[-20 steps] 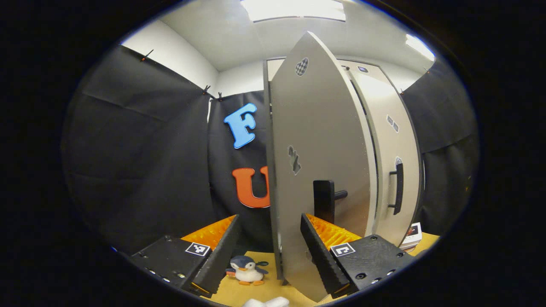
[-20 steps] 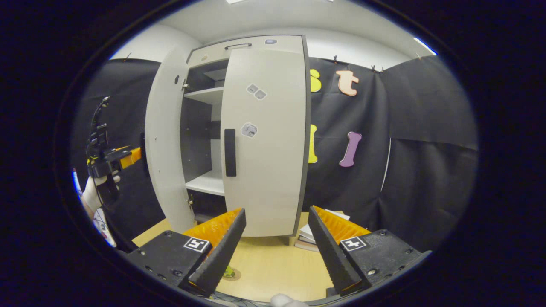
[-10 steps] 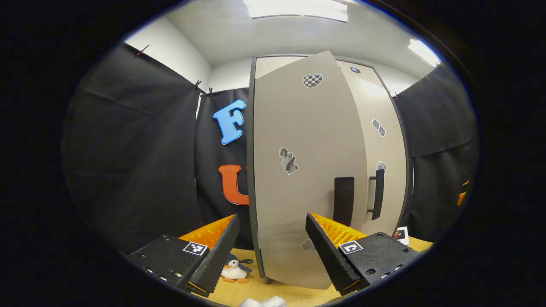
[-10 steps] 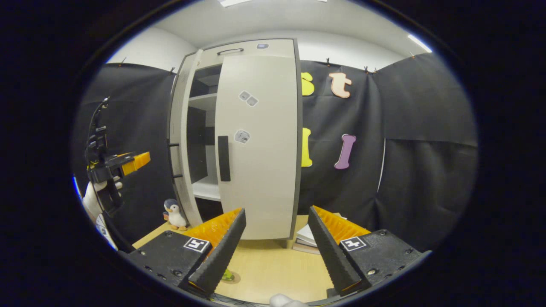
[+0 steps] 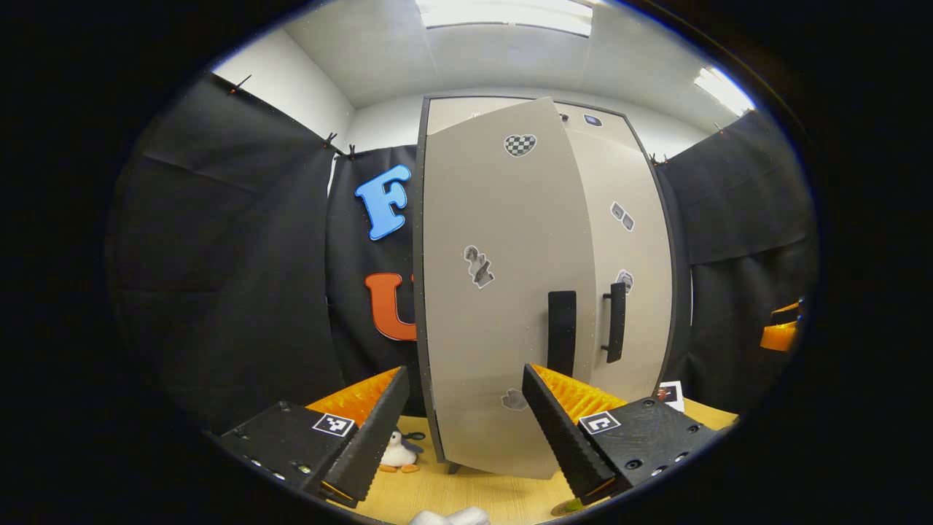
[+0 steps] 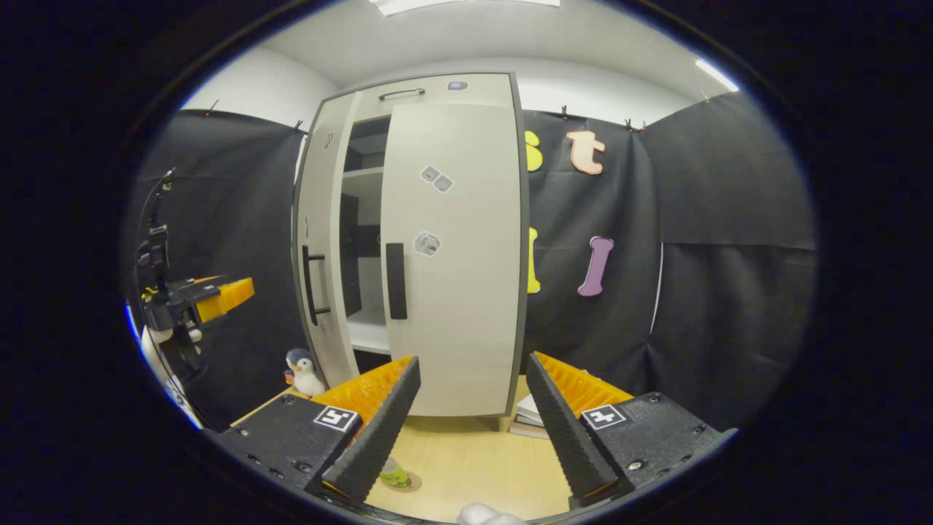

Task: Grasp the bottle in the cabinet with the left hand and place it on the coaster, then close the right door with the right hand and the left door with the left hand.

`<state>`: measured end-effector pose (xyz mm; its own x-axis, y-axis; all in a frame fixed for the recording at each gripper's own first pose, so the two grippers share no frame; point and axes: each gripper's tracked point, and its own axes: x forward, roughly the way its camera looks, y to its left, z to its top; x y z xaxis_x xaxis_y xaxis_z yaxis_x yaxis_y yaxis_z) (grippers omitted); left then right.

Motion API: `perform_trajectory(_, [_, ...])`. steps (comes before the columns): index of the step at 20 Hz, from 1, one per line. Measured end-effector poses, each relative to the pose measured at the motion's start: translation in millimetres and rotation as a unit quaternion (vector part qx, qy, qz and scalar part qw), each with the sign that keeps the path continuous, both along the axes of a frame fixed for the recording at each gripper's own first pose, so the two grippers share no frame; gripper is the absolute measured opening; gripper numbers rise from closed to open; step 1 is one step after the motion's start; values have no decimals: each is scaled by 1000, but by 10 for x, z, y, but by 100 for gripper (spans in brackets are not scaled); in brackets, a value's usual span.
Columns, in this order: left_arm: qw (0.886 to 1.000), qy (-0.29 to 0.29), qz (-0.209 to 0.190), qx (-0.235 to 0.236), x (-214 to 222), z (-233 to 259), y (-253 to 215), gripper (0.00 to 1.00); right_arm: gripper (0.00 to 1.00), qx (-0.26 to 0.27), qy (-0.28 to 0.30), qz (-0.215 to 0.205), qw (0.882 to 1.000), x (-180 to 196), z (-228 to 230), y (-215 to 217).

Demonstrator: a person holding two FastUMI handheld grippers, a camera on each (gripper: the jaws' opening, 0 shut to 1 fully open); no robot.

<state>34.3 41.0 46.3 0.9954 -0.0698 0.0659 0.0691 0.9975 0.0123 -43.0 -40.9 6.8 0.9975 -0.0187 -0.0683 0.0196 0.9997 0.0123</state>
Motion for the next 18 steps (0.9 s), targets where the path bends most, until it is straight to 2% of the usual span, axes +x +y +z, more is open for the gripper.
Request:
perform_trajectory(6, [1000, 5, -6, -3, -260, 31, -1, 96, 94, 12, -15, -9, 1000, -6, 34, 84])
perform_trajectory(12, [999, 31, 14, -15, -474, -215, 23, 96, 94, 16, -15, -11, 1000, 8, -24, 189])
perform_trajectory(14, [999, 39, 24, -10, -527, -310, 37, 96, 96, 13, -18, -15, 1000, 2, -23, 214])
perform_trajectory(18, [999, 42, 30, 11, -586, -392, 10, 96, 94, 4, -24, -15, 1000, -17, -26, 313])
